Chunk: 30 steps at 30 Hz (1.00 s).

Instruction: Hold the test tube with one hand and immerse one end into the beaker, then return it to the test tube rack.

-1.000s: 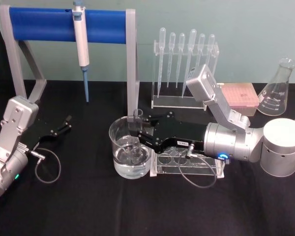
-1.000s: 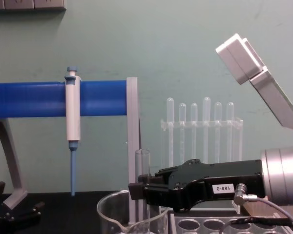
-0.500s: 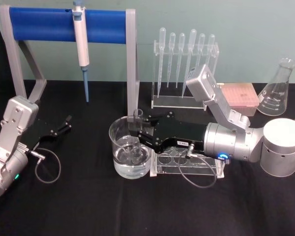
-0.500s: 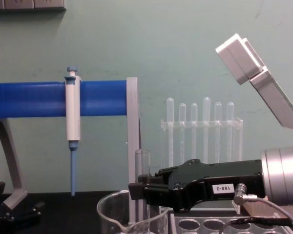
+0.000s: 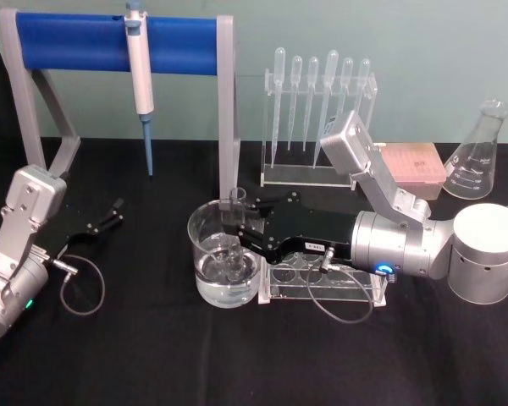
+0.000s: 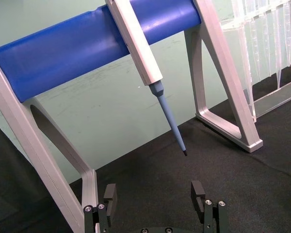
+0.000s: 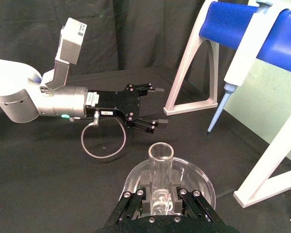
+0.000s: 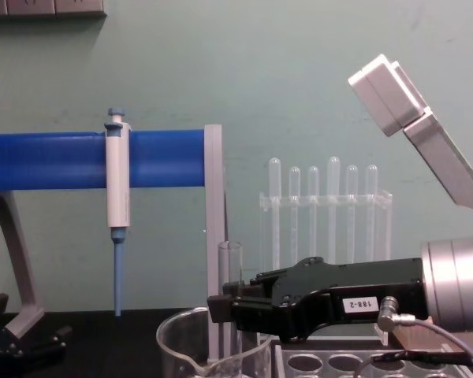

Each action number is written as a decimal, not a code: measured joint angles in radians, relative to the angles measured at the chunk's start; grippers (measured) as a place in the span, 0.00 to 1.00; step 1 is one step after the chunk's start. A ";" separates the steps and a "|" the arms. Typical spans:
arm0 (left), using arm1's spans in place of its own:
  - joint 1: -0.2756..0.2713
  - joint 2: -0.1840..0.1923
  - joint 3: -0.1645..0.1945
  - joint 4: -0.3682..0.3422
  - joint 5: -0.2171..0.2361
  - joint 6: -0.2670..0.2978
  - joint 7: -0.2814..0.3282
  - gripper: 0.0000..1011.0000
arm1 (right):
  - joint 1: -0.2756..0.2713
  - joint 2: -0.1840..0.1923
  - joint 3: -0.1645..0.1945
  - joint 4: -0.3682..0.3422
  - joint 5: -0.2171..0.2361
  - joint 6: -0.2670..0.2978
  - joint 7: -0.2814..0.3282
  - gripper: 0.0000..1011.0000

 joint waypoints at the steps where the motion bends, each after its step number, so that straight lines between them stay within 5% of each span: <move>1: 0.000 0.000 0.000 0.000 0.000 0.000 0.000 0.99 | 0.000 0.000 0.000 0.000 0.000 0.000 0.000 0.24; 30: 0.000 0.000 0.000 0.000 0.000 0.000 0.000 0.99 | 0.000 0.000 0.000 0.000 0.000 0.000 0.000 0.24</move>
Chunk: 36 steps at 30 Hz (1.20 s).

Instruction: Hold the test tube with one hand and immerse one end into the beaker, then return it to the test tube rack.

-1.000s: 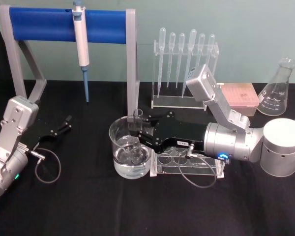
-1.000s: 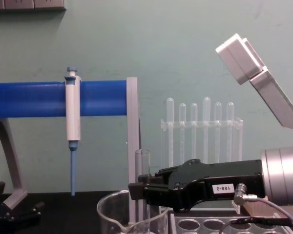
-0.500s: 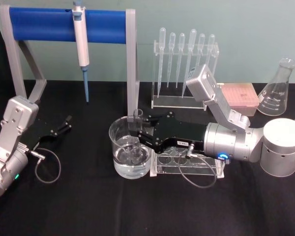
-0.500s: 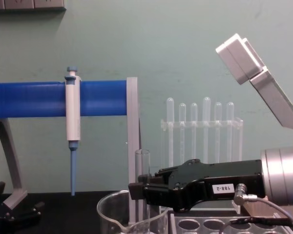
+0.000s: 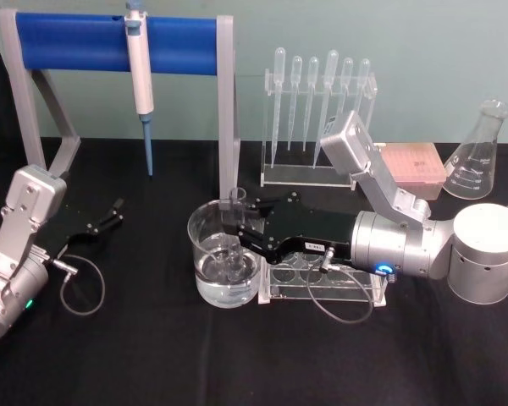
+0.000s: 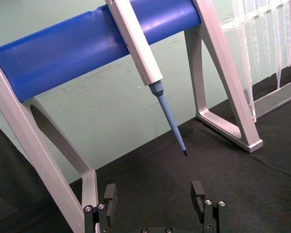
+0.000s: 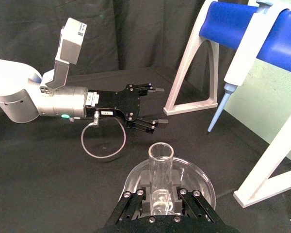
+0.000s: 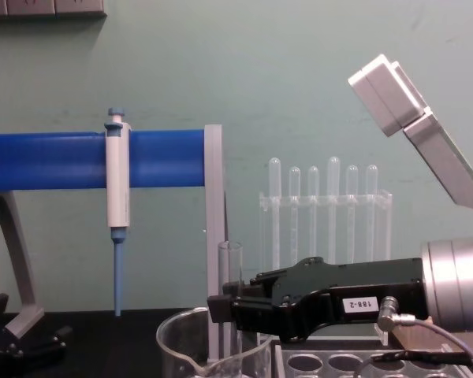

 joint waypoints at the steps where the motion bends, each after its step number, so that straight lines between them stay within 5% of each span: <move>1: 0.000 0.000 0.000 0.000 0.000 0.000 0.000 0.99 | 0.000 0.000 0.000 0.000 0.000 0.000 0.000 0.24; 36: 0.000 0.000 0.000 0.000 0.000 0.000 0.000 0.99 | -0.006 0.000 0.011 -0.012 0.001 -0.004 -0.005 0.24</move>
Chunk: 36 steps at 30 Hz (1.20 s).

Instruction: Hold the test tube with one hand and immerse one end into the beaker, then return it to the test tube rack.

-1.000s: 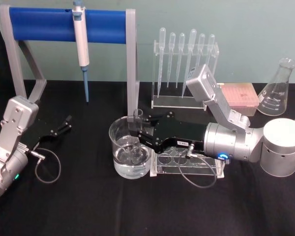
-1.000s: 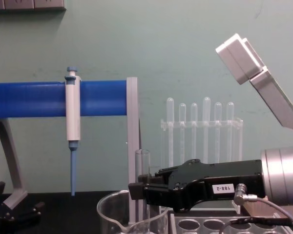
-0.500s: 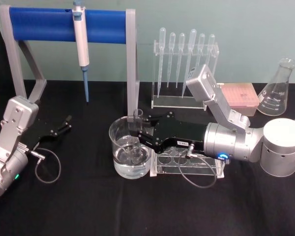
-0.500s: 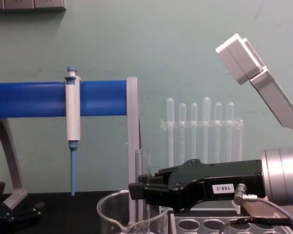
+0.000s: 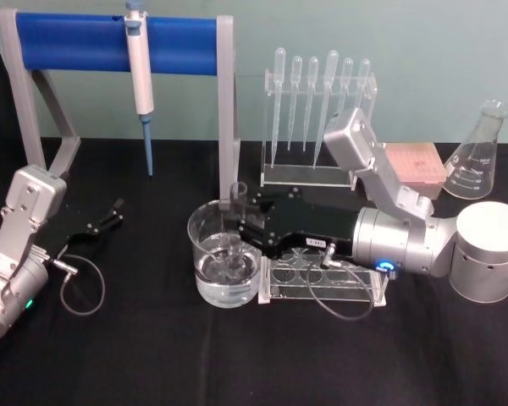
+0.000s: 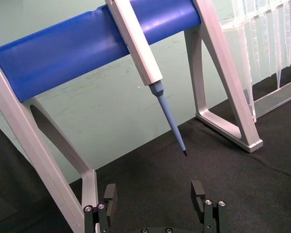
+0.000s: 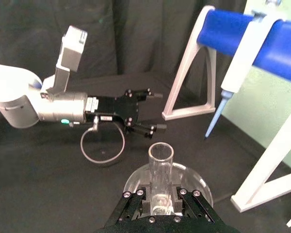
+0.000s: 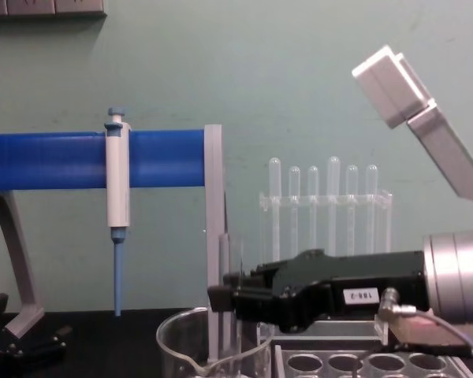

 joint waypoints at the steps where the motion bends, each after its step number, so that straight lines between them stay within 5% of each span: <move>1: 0.000 0.000 0.000 0.000 0.000 0.000 0.000 0.99 | -0.002 0.002 0.007 -0.008 0.003 -0.001 -0.001 0.24; 20: 0.000 0.000 0.000 0.000 0.000 0.000 0.000 0.99 | 0.017 0.058 0.089 -0.158 0.115 0.054 -0.003 0.24; 36: 0.000 0.000 0.000 0.000 0.000 0.000 0.000 0.99 | -0.041 0.219 0.182 -0.283 0.190 0.023 -0.023 0.24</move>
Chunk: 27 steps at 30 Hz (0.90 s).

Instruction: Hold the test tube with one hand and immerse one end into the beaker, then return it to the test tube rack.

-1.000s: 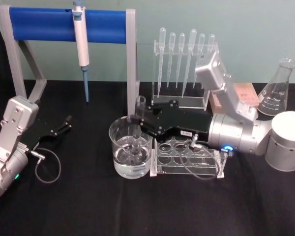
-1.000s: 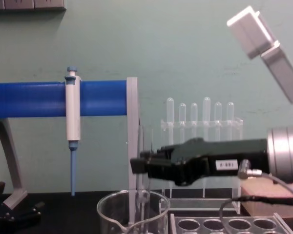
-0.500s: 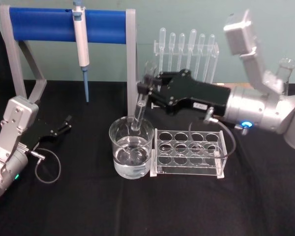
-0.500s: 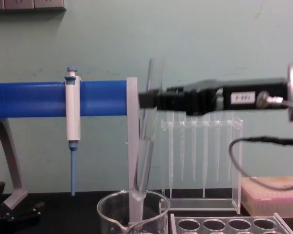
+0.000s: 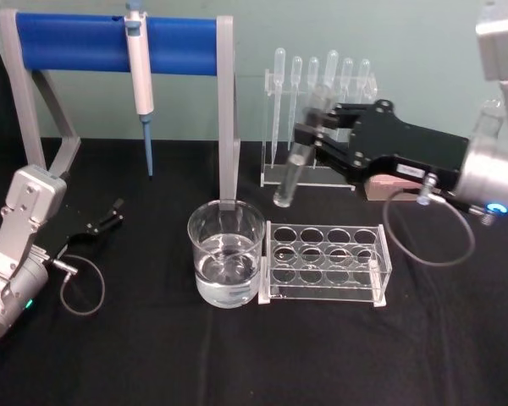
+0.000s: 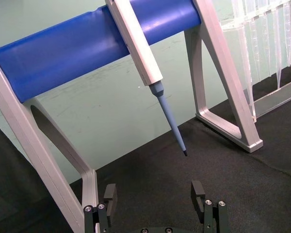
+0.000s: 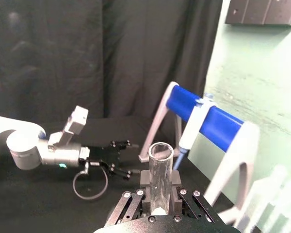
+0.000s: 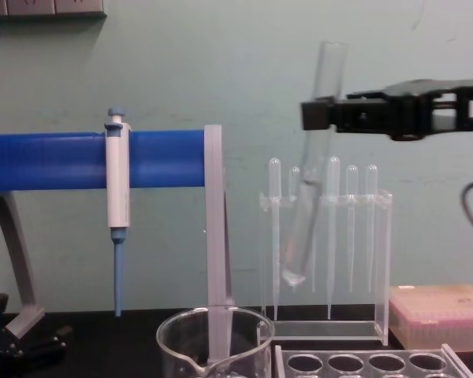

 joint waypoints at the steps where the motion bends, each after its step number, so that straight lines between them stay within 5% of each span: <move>1: 0.000 0.000 0.000 0.000 0.000 0.000 0.000 0.99 | -0.007 0.009 0.004 -0.003 0.001 -0.004 0.000 0.24; 9: 0.000 0.000 0.000 0.000 0.000 0.000 0.000 0.99 | -0.101 0.068 0.047 -0.009 0.007 -0.066 -0.012 0.24; 27: 0.000 0.000 0.000 0.000 0.000 0.000 0.000 0.99 | -0.157 0.053 0.047 0.025 -0.022 -0.073 -0.020 0.24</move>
